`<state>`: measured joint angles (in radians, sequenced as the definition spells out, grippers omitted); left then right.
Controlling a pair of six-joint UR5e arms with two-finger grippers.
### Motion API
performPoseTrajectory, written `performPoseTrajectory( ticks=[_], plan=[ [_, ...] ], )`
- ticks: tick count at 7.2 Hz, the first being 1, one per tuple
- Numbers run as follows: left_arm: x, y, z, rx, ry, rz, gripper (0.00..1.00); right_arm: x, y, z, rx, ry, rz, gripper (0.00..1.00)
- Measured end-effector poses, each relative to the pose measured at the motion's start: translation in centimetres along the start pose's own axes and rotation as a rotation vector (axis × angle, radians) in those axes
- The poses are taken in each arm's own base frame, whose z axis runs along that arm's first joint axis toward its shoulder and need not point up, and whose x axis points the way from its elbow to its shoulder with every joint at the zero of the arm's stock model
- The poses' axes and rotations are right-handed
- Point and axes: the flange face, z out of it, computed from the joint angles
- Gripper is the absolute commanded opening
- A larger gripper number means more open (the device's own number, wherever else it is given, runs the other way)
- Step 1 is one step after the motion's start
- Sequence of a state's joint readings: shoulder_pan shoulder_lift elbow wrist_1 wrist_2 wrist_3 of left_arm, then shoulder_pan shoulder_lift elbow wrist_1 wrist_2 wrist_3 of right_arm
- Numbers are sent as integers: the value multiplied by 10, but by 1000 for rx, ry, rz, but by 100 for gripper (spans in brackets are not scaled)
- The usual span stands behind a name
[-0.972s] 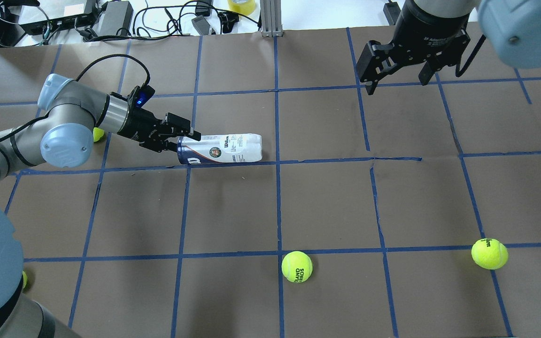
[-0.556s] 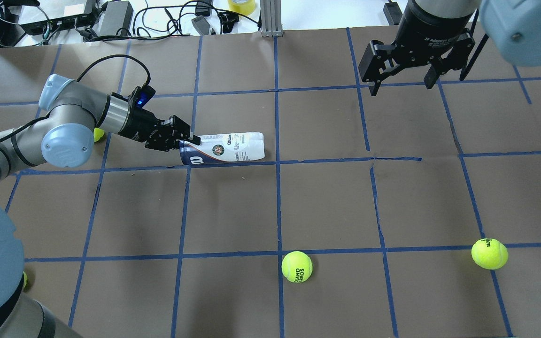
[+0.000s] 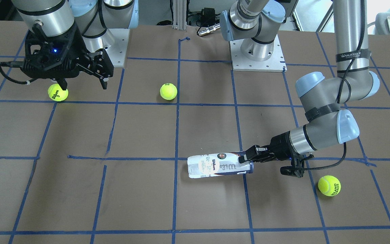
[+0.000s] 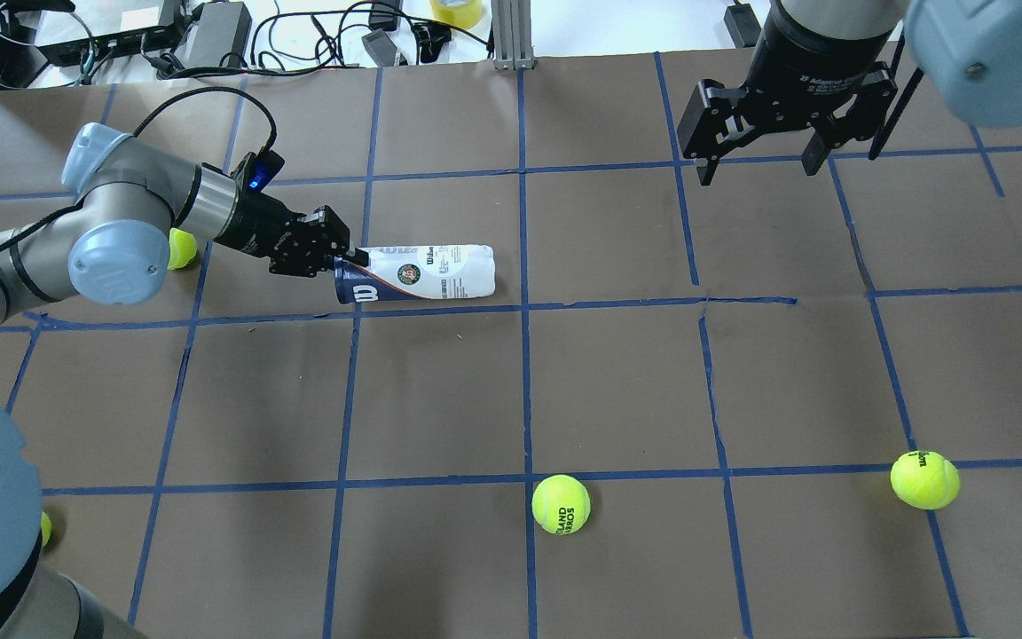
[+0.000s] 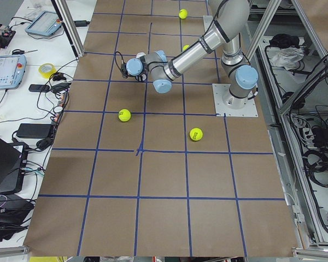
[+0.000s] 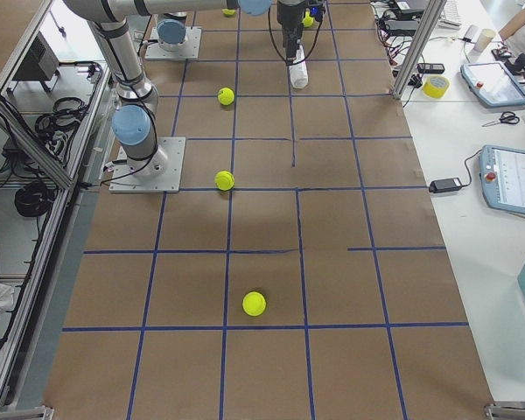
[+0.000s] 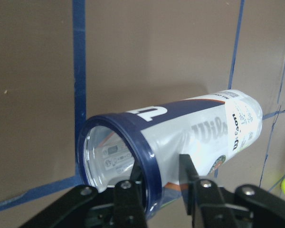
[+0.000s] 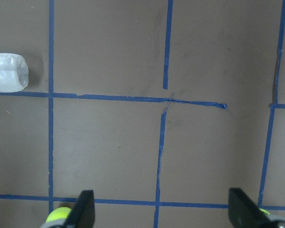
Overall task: Lift up tennis ball bucket
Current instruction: 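Grasp the rim of the can's open end with the left gripper, then tilt the can upright with the left gripper, lifting its open end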
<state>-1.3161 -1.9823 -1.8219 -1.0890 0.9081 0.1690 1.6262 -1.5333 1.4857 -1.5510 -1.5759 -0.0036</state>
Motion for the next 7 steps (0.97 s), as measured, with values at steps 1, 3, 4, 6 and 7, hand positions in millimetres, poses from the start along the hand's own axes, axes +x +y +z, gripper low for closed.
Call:
performPoseTrajectory(
  ticks=[1,3,4,6,7],
  plan=[
    [28,-11,-11,16,-44,-18,0,0,0,1,-2,0,0,100],
    [103,-27,-36,48,-164,-31,0,0,1,1,-4,-1,0,100],
    [135,-27,-46,67,-222,-25,0,0,1,1,-4,-1,1,100],
    [174,-18,-53,107,-304,-8,0,0,1,2,-6,-2,1,100],
    [187,-16,-53,128,-365,15,0,0,1,2,-6,-3,1,100]
  ],
)
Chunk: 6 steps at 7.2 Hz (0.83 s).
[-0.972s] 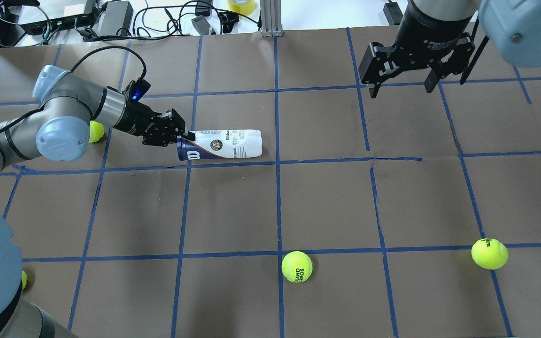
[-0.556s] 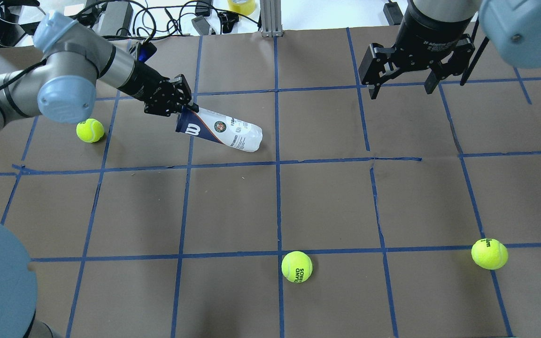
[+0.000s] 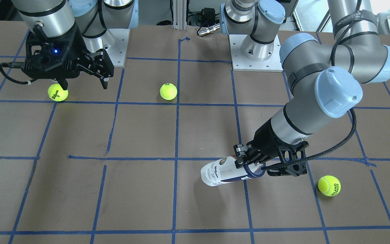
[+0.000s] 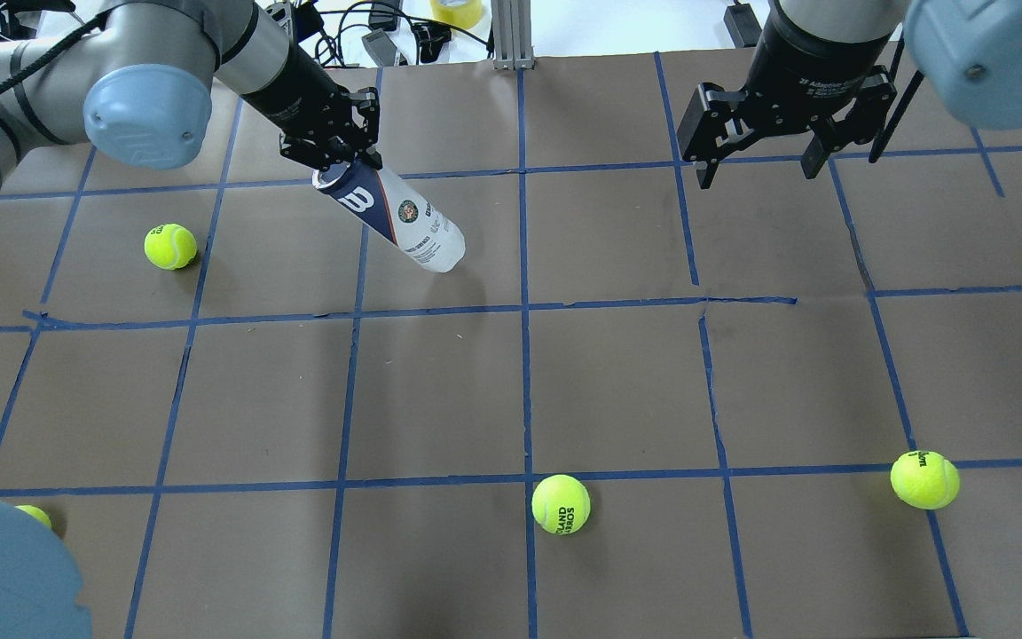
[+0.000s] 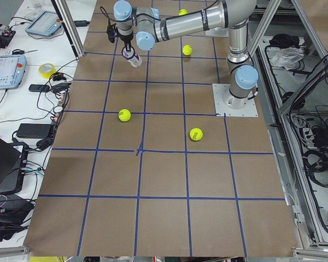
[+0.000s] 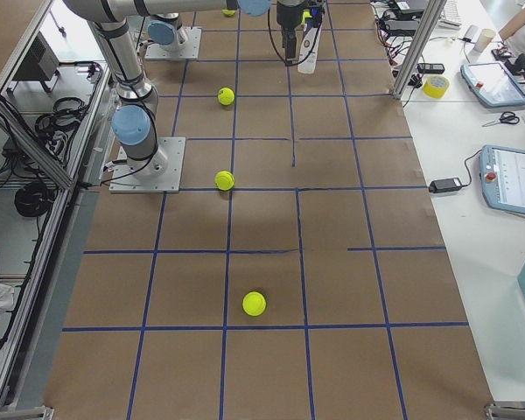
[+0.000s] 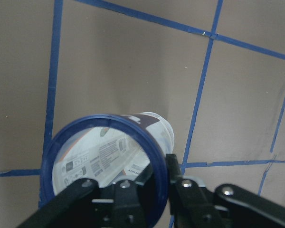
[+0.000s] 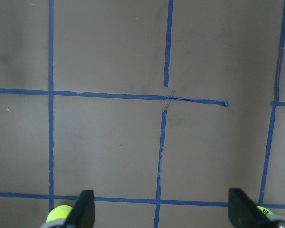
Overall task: Lift up tennis ball bucket
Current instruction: 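Tilt the can upright with the left gripper, lifting its open end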
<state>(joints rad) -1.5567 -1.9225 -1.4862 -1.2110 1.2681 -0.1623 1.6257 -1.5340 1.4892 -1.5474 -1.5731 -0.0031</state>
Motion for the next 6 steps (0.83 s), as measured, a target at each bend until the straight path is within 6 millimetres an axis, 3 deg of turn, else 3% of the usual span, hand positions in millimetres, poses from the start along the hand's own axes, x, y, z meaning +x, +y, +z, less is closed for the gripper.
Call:
performPoseTrajectory(
  ticks=[4,6],
  plan=[
    [35,-5,-12,87,-182,144,0,0,0,-2,12,-3,44,100],
    [47,-2,-2,100,-225,193,0,0,0,-3,17,2,59,100]
  ],
)
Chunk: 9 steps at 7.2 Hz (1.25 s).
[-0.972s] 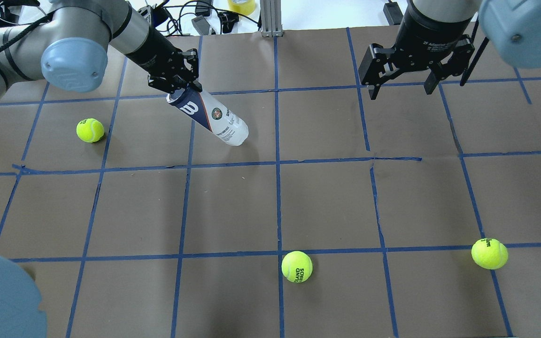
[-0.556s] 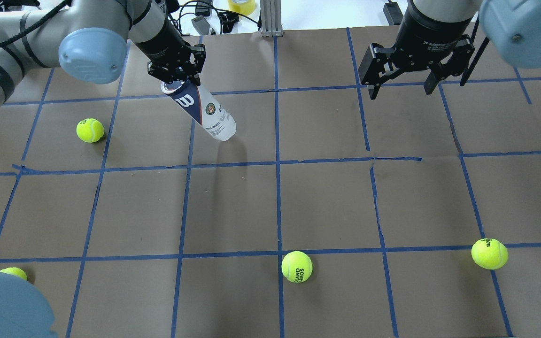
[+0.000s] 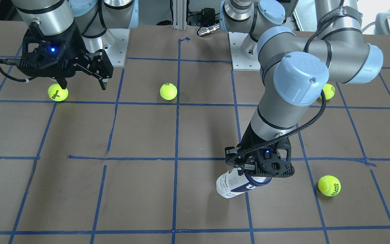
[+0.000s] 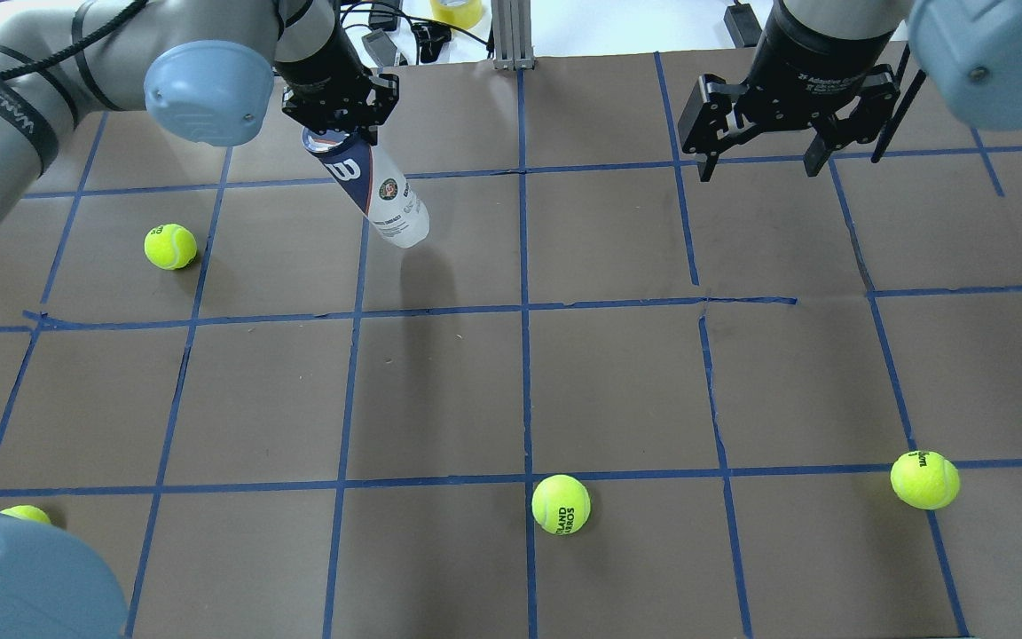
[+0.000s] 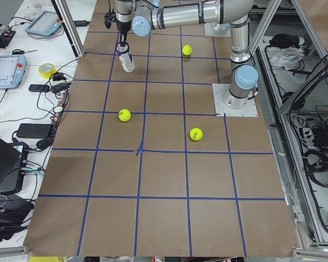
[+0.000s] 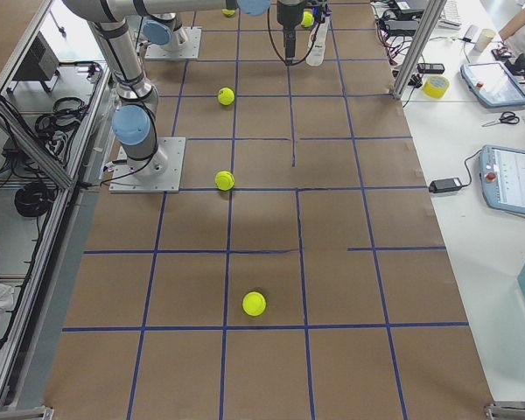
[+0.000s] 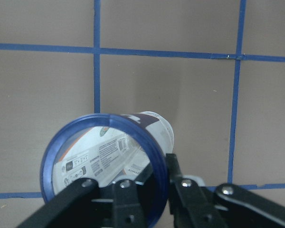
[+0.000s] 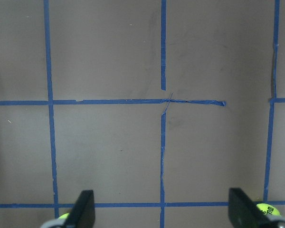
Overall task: Lift up tennis ball bucket
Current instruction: 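Tilt the can upright with the left gripper, lifting its open end, then open the left gripper and release the standing can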
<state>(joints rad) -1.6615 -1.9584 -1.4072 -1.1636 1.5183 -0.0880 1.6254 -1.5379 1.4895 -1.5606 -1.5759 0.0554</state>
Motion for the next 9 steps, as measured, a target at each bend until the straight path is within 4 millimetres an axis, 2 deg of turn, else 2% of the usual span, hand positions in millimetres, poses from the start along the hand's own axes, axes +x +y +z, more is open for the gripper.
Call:
performPoseTrajectory(
  ticks=[2,3,4,5,7,9],
  plan=[
    [23,-1,20,25,-45,25,0,0,0,0,-2,1,3,100],
    [29,-2,29,37,-63,26,4,0,1,1,-4,1,3,100],
    [35,-3,35,49,-70,30,79,0,1,1,-5,1,3,100],
    [42,-1,38,49,-71,32,100,1,1,1,-6,1,4,100],
    [52,5,38,37,-71,4,100,1,1,1,-8,1,4,100],
    [59,10,23,46,-63,-2,100,0,1,2,-10,1,3,100]
  ],
)
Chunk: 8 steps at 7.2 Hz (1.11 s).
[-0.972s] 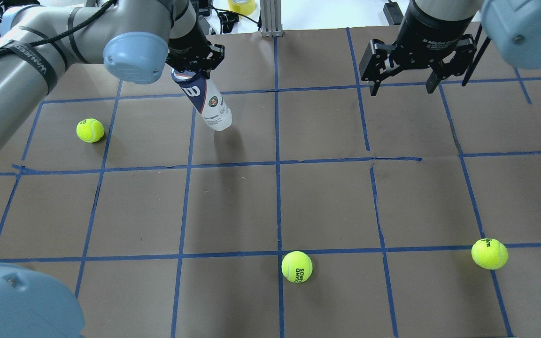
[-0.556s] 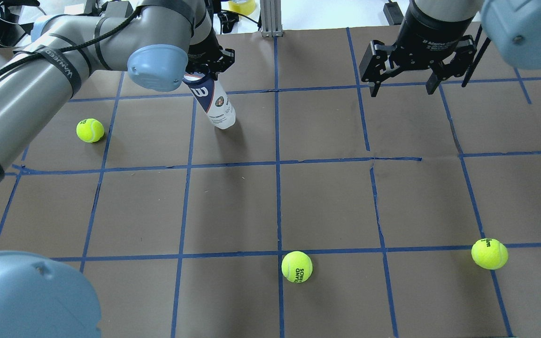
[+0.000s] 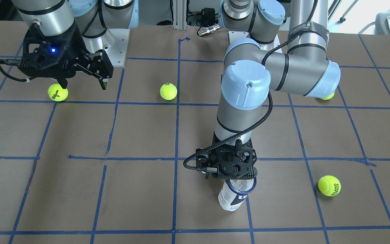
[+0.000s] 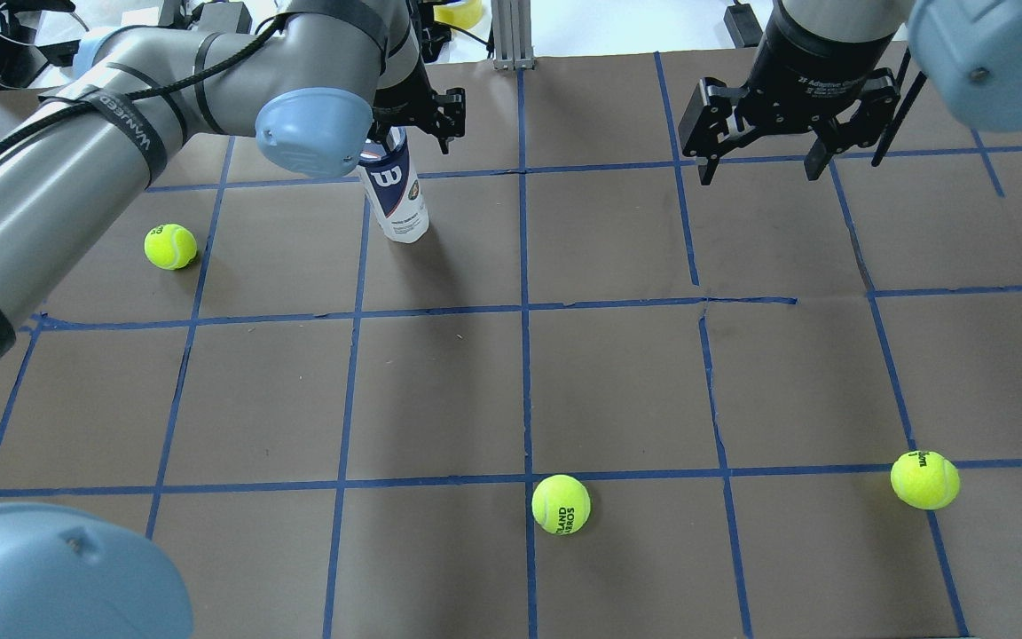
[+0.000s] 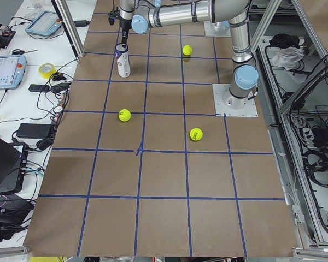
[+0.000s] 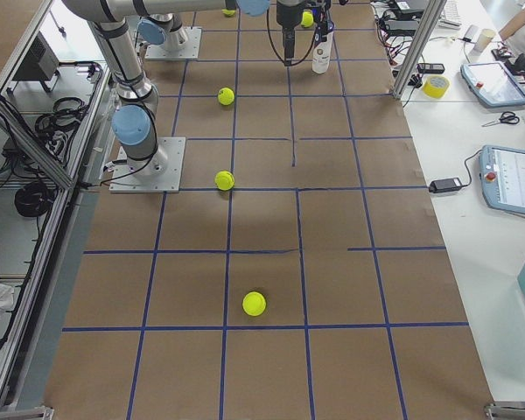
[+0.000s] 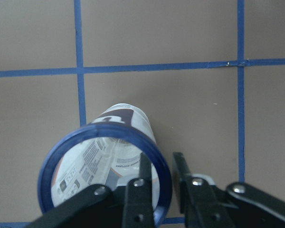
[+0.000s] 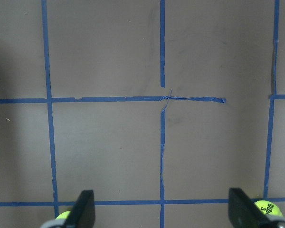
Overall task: Lift up tennis ball bucket
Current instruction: 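Open the left gripper and release the standing can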
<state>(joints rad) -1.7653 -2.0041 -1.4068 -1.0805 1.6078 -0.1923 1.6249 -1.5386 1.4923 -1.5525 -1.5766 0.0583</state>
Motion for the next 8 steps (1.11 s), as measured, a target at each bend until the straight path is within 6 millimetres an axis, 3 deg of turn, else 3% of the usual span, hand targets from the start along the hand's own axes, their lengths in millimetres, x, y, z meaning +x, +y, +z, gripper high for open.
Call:
performPoseTrajectory(
  ticks=[4,6,8],
  plan=[
    [-14,2,-64,-21,-2,-1,100,-1,0,0,-2,-1,-2,100],
    [-58,0,-94,-78,-20,-4,100,-1,0,0,-2,-1,-3,100],
    [-105,11,-118,-150,-35,3,100,-1,0,0,-2,-1,-3,100]
  ],
)
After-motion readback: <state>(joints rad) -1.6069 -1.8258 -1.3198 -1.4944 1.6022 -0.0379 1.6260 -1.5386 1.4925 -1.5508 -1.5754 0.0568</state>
